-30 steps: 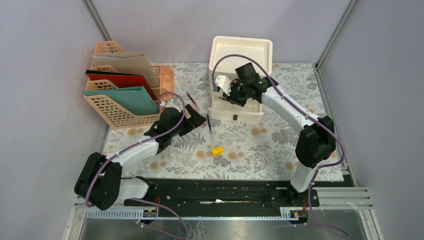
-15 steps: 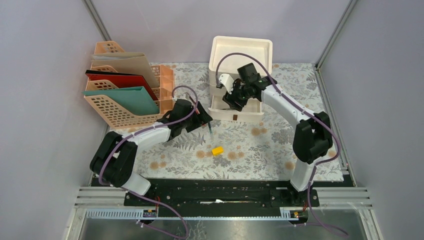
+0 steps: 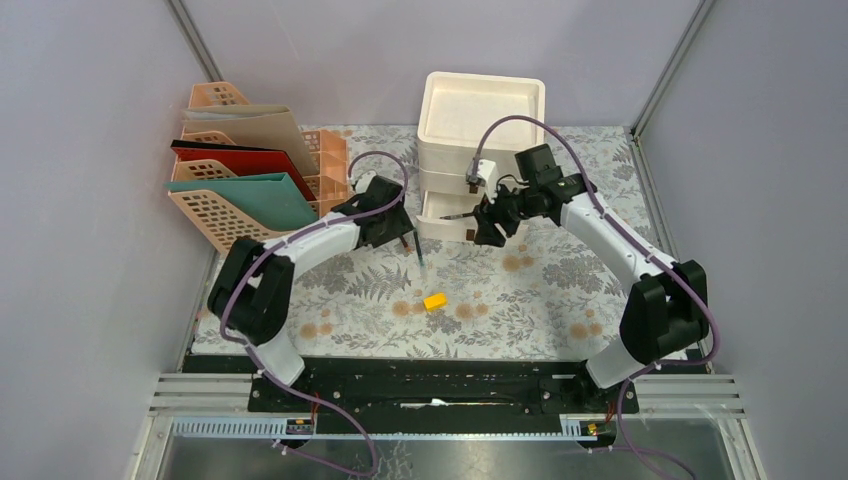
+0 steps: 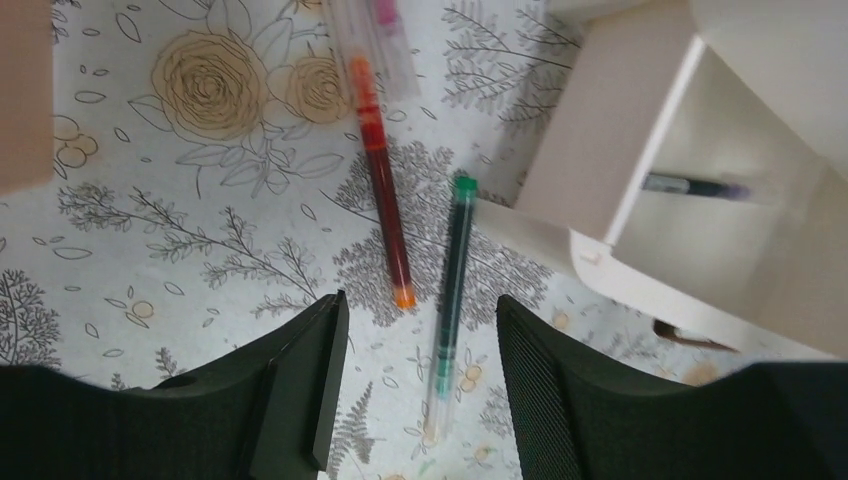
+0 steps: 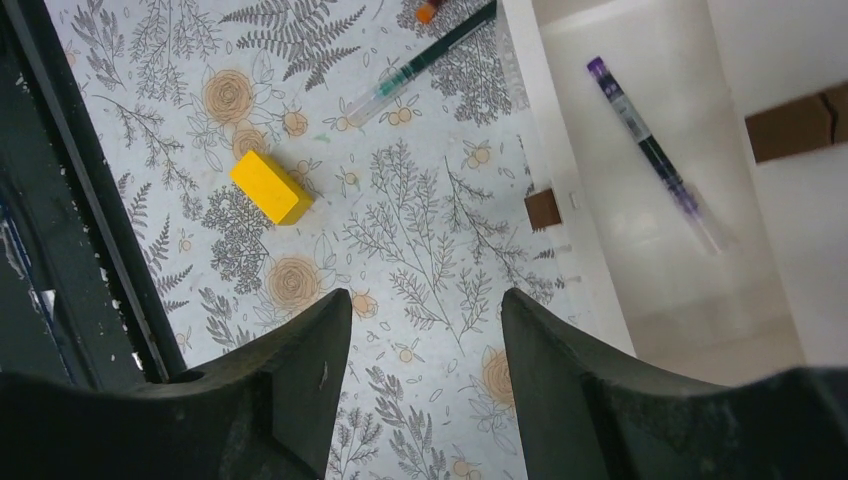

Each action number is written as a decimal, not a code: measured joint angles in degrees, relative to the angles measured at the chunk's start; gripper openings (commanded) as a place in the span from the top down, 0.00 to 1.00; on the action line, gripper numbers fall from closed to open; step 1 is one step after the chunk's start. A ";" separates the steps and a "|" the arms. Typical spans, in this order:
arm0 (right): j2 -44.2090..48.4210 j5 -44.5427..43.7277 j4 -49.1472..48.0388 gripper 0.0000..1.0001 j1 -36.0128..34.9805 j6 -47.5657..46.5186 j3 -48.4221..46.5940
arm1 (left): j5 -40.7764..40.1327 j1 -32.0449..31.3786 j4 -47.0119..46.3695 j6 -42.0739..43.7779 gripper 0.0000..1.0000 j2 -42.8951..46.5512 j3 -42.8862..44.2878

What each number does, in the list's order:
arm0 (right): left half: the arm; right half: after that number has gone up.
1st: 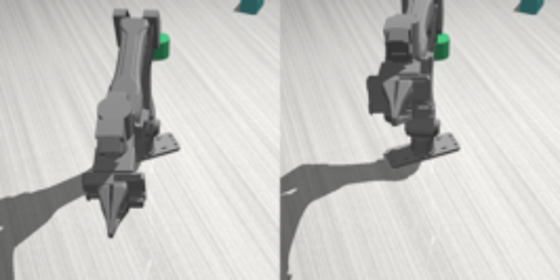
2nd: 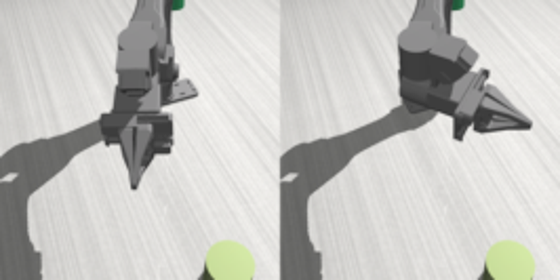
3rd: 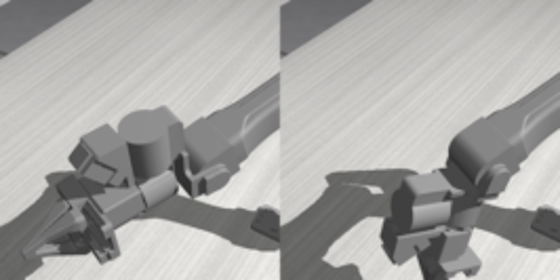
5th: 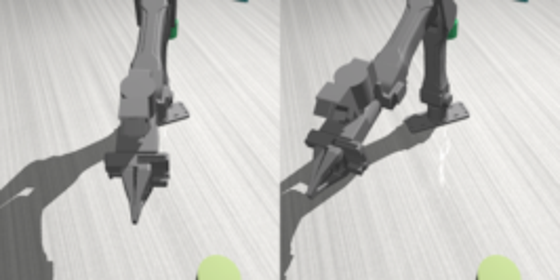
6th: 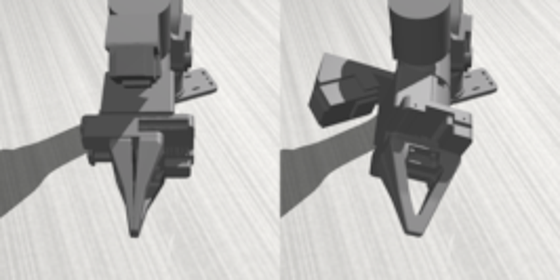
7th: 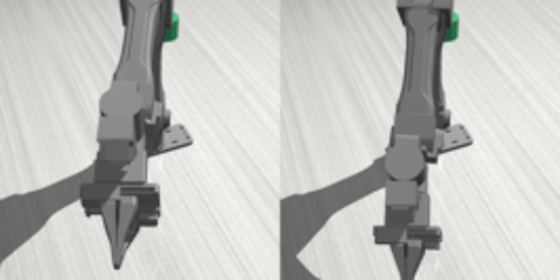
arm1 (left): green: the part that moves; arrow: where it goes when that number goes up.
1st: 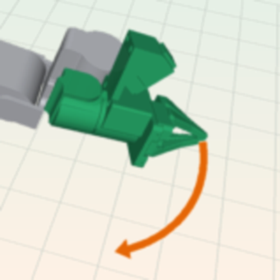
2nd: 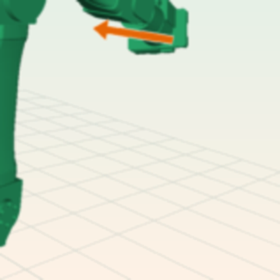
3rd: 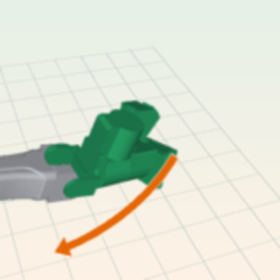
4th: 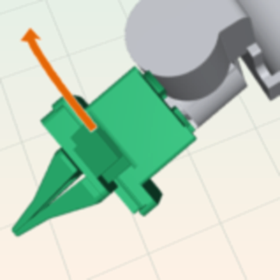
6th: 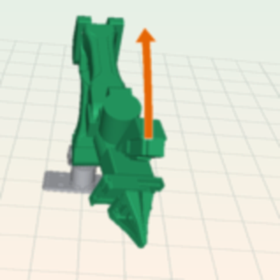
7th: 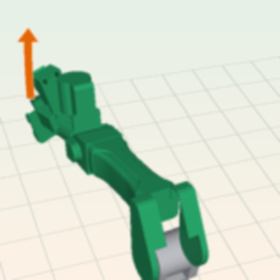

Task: Organize the desk
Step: Place the stationery in the drawer, then pick up the stationery from the center of the board.

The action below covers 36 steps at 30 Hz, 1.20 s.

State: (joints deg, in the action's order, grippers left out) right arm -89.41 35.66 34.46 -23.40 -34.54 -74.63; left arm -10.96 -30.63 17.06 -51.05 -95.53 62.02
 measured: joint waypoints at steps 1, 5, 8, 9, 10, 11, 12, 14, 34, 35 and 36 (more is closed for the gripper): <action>0.00 0.52 -0.35 0.36 0.94 0.46 0.59 | -0.59 0.02 0.76 0.09 0.40 -1.09 0.98; 0.11 2.10 -0.87 0.35 3.04 1.79 2.19 | -2.05 0.22 3.43 0.68 0.40 -5.70 4.44; 0.68 3.10 -1.31 0.35 3.10 2.23 3.17 | -2.62 0.44 4.44 1.29 0.40 -8.02 5.81; 0.85 3.23 -1.38 0.35 3.15 2.34 3.32 | -2.71 0.57 4.74 1.44 0.44 -8.79 6.29; 1.09 3.52 -1.55 0.35 3.28 2.51 3.50 | -2.78 0.72 5.18 1.60 0.46 -9.62 6.93; 1.29 3.65 -1.75 0.35 3.34 2.58 3.63 | -2.84 0.90 5.68 1.73 0.46 -10.36 7.48; 1.49 4.02 -1.90 0.35 3.43 2.67 3.80 | -2.91 1.05 6.23 1.92 0.47 -11.17 8.24; 1.79 4.35 -2.05 0.35 3.63 2.80 4.13 | -3.10 1.25 7.21 2.36 0.52 -12.63 9.73; 2.10 4.50 -2.25 0.35 4.09 2.97 5.07 | -7.37 1.46 15.26 6.80 0.84 -18.21 15.96; 2.10 4.50 -2.23 0.35 4.07 2.97 5.11 | -7.58 1.46 15.39 7.02 0.87 -18.23 15.98; 2.10 4.50 -2.23 0.35 4.07 2.97 5.14 | -7.67 1.53 15.54 7.39 0.91 -18.23 15.98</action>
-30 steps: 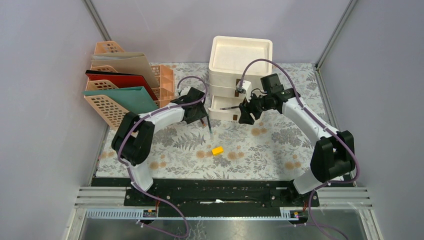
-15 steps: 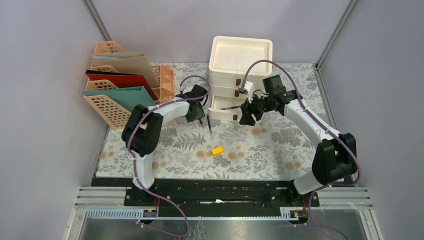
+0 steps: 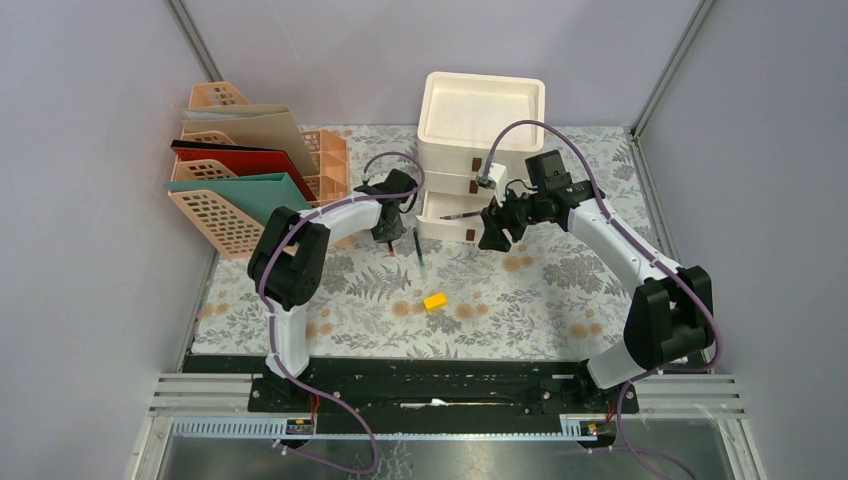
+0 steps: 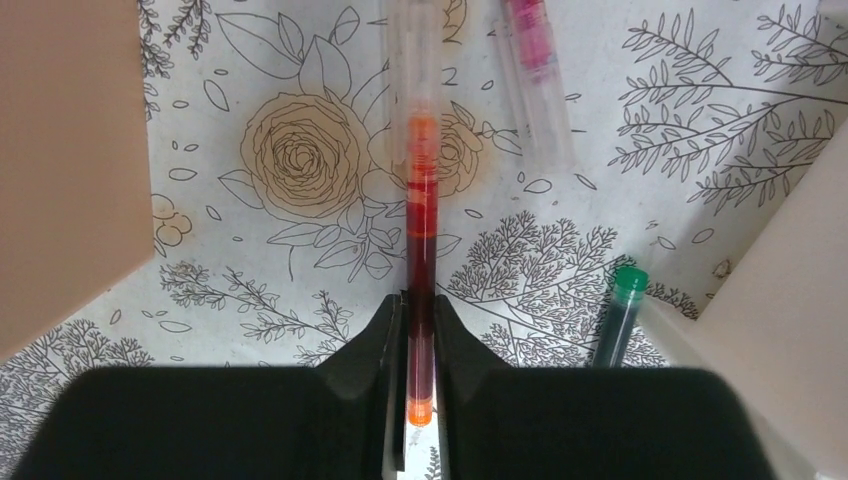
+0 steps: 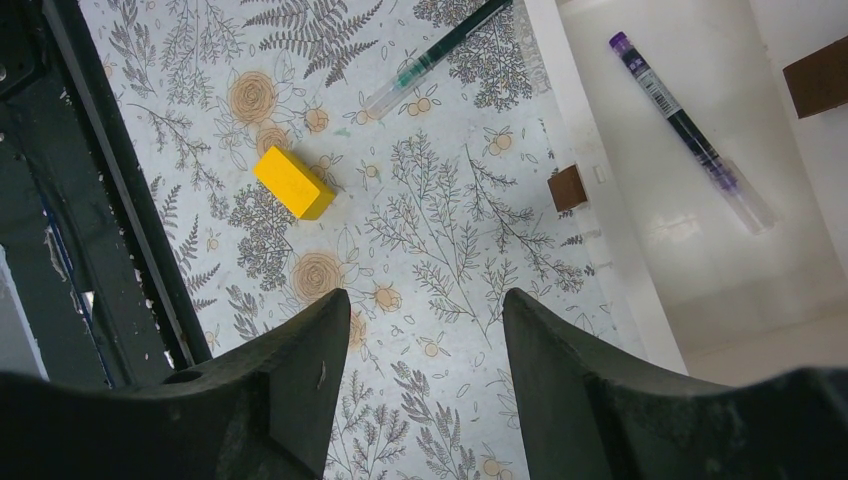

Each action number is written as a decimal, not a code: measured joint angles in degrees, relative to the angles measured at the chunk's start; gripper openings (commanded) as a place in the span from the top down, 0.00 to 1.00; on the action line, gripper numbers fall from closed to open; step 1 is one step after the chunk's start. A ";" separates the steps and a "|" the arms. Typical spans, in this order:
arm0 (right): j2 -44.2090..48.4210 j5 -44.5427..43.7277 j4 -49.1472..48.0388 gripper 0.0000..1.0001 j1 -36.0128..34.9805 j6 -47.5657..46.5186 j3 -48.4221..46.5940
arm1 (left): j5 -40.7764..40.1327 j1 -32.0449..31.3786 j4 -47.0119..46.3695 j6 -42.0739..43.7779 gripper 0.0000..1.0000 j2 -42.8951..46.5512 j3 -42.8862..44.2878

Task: Organize the desk
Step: Pick up the stationery from the center of the board.

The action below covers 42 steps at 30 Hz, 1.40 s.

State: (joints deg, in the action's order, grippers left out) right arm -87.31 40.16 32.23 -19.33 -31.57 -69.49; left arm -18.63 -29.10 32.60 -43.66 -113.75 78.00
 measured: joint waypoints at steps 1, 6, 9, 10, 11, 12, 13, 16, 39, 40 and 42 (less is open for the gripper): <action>0.00 0.00 0.00 0.35 0.02 0.00 0.00 | 0.00 0.04 0.09 0.28 0.95 0.00 0.00; 0.00 0.00 0.00 0.33 0.00 0.00 0.07 | -0.11 0.04 0.04 1.53 1.00 0.09 -0.07; 0.04 4.07 -0.57 0.30 0.13 0.70 0.90 | -0.11 0.11 -0.42 2.25 1.00 1.70 -2.08; 0.04 5.42 -0.72 0.28 0.15 0.96 1.20 | 0.04 0.15 -1.09 2.64 1.00 3.02 -3.67; 0.04 7.32 -1.01 0.27 0.15 1.36 1.66 | 0.28 0.17 -1.62 2.89 1.00 4.85 -5.60; 0.07 8.90 -1.31 0.25 0.15 1.86 2.05 | 0.74 0.22 -2.16 3.13 1.00 7.26 -7.80; 0.07 9.97 -1.51 0.24 0.17 2.38 2.32 | 1.27 0.22 -2.73 3.21 1.00 9.70 -9.75; 0.09 14.32 -3.37 0.22 0.22 5.95 3.21 | 4.31 0.31 -7.63 3.34 1.00 19.47 -16.96; -3.58 25.38 -51.54 0.23 -6.67 67.84 13.77 | 26.23 -1.62 -65.16 -16.72 1.00 46.27 -47.15; -4.13 25.40 -51.54 0.25 -6.93 68.15 13.31 | 26.23 -2.05 -65.88 -17.05 1.00 45.97 -46.93; -5.25 25.38 -51.41 0.29 -6.99 68.61 12.02 | 26.23 -2.97 -67.52 -17.94 1.00 45.27 -46.49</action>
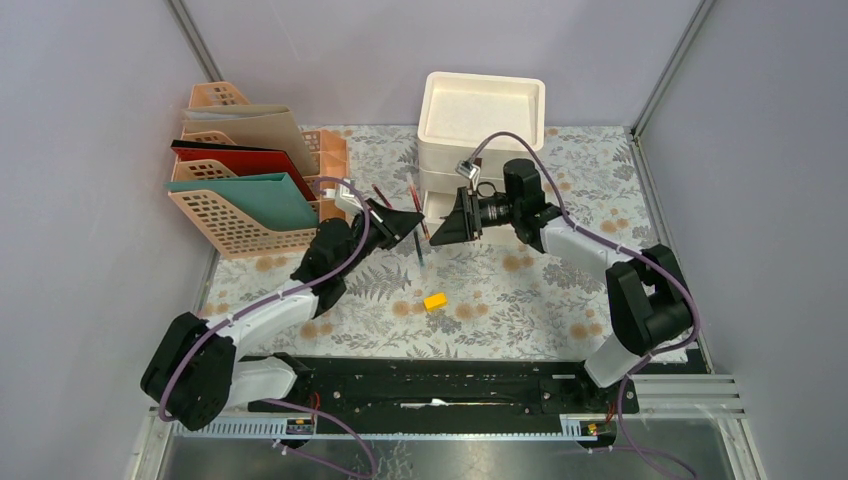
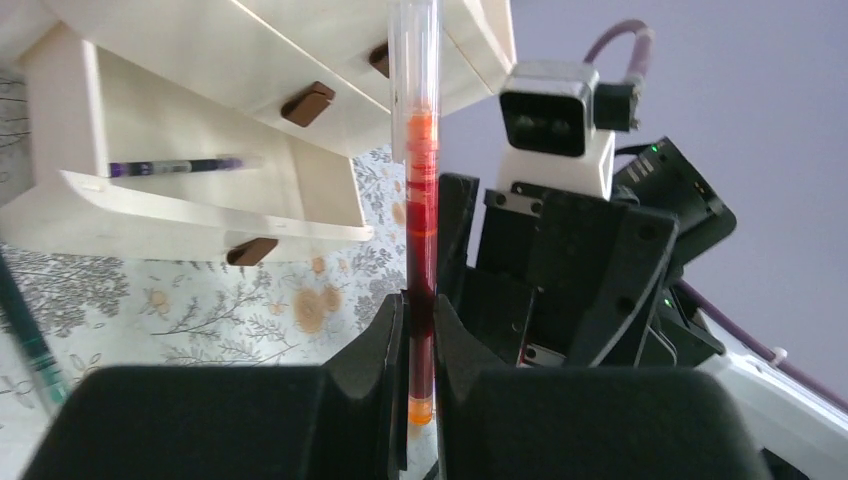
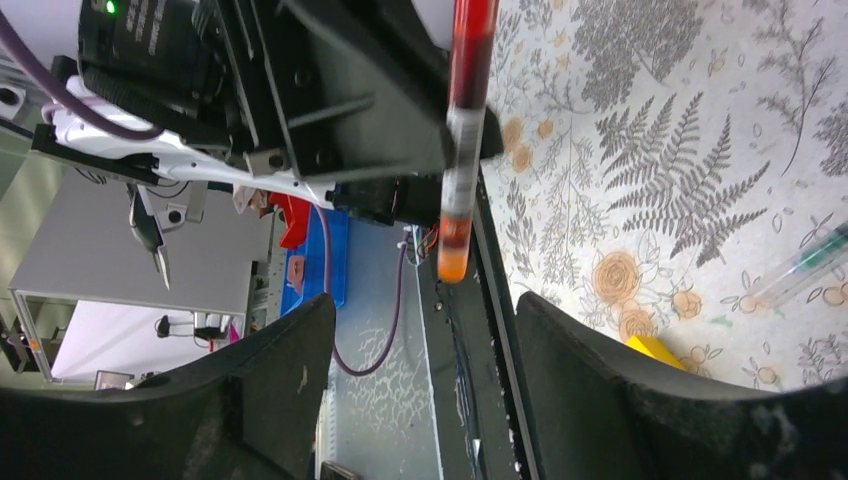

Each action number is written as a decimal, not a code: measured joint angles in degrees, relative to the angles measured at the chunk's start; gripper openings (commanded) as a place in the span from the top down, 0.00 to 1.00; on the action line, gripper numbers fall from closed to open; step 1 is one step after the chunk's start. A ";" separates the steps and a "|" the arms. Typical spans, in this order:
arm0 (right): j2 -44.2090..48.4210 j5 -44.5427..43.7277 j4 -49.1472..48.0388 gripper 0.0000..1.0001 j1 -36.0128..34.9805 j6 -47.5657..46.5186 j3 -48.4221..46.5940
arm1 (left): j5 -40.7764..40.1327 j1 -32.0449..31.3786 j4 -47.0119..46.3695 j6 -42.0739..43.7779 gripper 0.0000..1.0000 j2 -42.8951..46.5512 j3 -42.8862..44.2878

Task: Organize the desk
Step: Pick up the stationery from the center of the board.

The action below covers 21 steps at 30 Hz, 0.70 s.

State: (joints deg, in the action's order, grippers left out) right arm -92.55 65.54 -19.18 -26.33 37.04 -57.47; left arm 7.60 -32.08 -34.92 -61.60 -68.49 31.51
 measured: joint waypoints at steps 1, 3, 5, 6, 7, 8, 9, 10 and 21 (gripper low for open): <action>-0.42 -0.04 0.07 0.31 0.00 0.13 -0.63 | 0.00 -0.39 -0.83 -0.31 1.00 -0.24 0.04; -1.51 -0.04 0.20 0.36 0.02 0.44 -2.56 | 0.00 -0.96 -2.01 -0.96 1.00 -0.52 0.09; -2.47 -0.04 0.28 0.38 0.00 0.55 -4.37 | 0.00 -1.29 -2.80 -1.36 1.00 -0.81 0.20; -2.84 -0.04 0.28 0.39 0.02 0.61 -5.11 | 0.00 -1.42 -3.17 -1.49 1.00 -0.94 0.22; -3.13 -0.04 0.28 0.41 0.02 0.72 -5.75 | 0.00 -1.49 -3.39 -1.62 1.00 -1.03 0.24; -3.30 -0.04 0.31 0.43 0.00 0.81 -6.19 | -0.02 -1.62 -3.54 -1.70 1.00 -1.07 0.26; -3.34 -0.04 0.37 0.45 0.00 0.83 -6.43 | -0.02 -1.68 -3.76 -1.79 1.00 -1.07 0.26; -3.34 -0.02 0.39 0.47 0.00 0.87 -6.49 | -0.02 -1.75 -3.87 -1.88 1.00 -1.11 0.28; -3.54 -0.72 1.14 1.00 0.13 0.39 -6.56 | 0.17 -2.49 -5.62 -2.23 0.93 -2.10 0.68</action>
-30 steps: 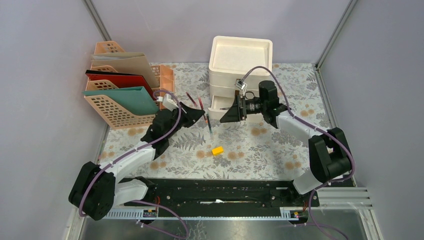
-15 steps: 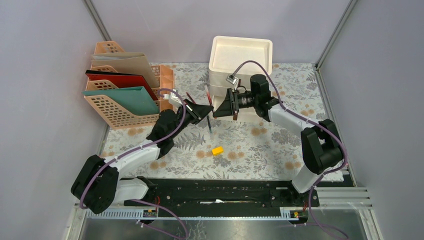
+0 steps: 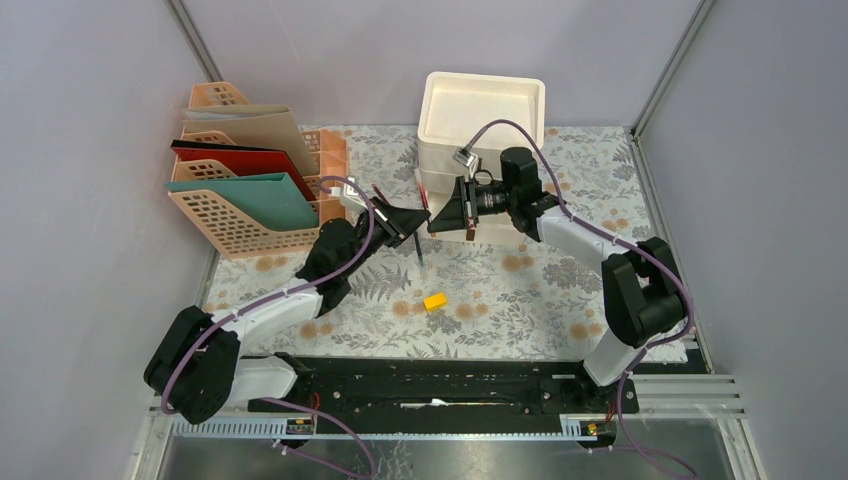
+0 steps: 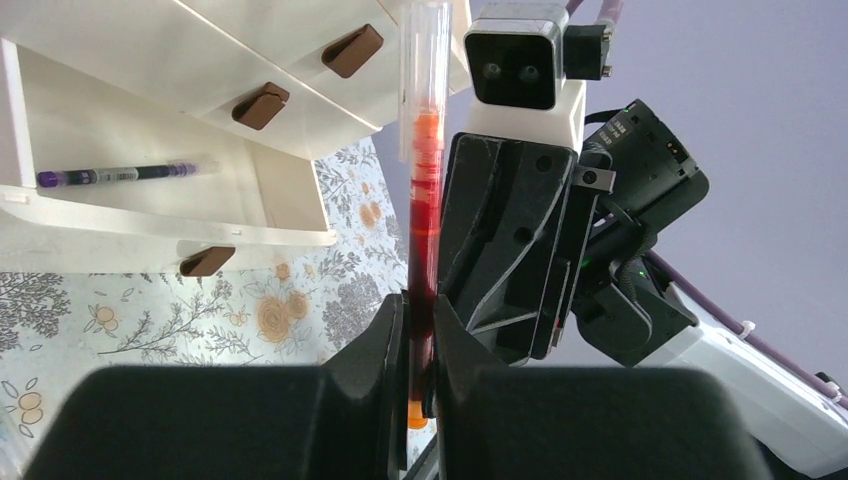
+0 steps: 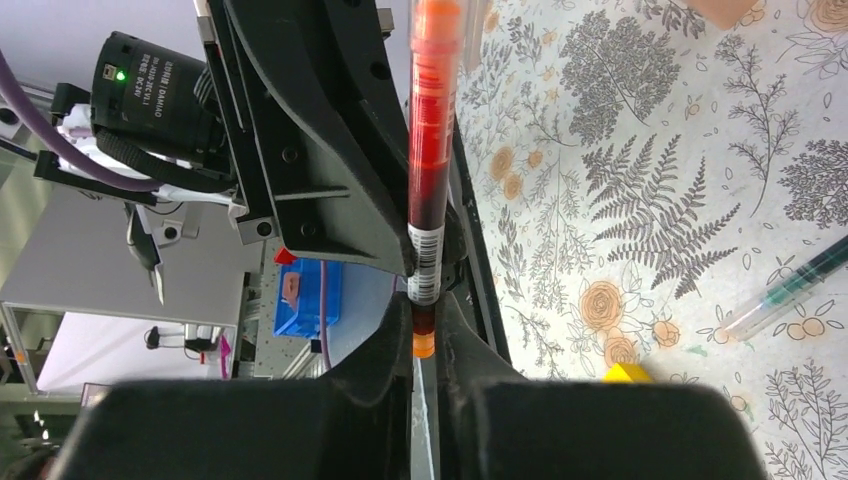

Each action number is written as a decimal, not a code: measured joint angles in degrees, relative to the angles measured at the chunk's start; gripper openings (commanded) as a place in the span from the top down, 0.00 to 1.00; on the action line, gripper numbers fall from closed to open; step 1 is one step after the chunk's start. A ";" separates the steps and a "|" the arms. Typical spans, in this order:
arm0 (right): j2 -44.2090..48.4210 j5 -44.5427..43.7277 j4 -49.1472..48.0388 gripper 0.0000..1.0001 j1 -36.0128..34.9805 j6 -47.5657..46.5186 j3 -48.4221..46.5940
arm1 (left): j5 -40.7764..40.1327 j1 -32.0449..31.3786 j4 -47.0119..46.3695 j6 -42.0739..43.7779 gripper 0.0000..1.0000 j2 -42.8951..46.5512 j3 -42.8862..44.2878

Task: Organize the desk
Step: Pick up the stationery from the center of the board, then place the stationery in the drawer.

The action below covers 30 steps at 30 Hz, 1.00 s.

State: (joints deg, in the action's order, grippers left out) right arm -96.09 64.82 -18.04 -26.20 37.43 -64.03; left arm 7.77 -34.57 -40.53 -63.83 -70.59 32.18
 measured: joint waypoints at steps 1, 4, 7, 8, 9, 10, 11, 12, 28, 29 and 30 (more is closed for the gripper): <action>0.00 -0.22 0.52 1.00 0.02 -0.17 -0.11 | 0.00 0.00 0.07 0.07 0.84 0.00 0.00; 0.00 -0.66 1.99 1.00 0.02 -1.33 -0.48 | -0.04 0.00 0.35 0.46 0.58 -0.02 0.00; 0.00 -1.79 5.51 1.00 -0.07 -5.53 -0.96 | -0.52 0.00 2.45 1.46 0.28 0.33 0.57; 0.00 -2.69 8.17 1.00 -0.07 -8.09 -1.55 | -0.90 0.02 3.89 2.12 0.19 0.83 0.87; 0.00 -4.37 12.13 1.00 -0.07 -11.82 -2.60 | -1.27 0.02 5.57 2.71 0.10 1.62 1.11; 0.00 -5.99 15.37 1.00 -0.07 -15.23 -3.58 | -1.77 0.15 7.52 3.52 0.03 2.78 1.27; 0.02 -8.61 19.71 1.00 -0.07 -19.98 -5.18 | -2.23 0.35 8.98 4.61 0.01 3.89 1.33; 0.04 -10.82 22.51 1.00 -0.04 -23.65 -6.25 | -2.73 0.68 10.64 5.51 0.01 5.03 1.46; 0.59 -58.36 41.59 0.98 0.00 -69.81 -9.27 | -3.15 8.57 36.79 9.51 0.12 -4.33 8.61; 0.02 -59.36 41.59 0.98 0.00 -70.73 -9.27 | -4.28 7.69 39.28 9.66 0.14 -5.92 10.19; -0.31 -59.91 41.64 0.98 0.00 -71.12 -9.27 | -5.07 6.91 40.81 9.70 0.16 -7.04 11.28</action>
State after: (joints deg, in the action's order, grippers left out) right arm -96.40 4.91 23.59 -26.20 -33.69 -73.30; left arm 2.70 -27.66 0.27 -54.13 -77.62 43.46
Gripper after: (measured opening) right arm 0.048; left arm 0.889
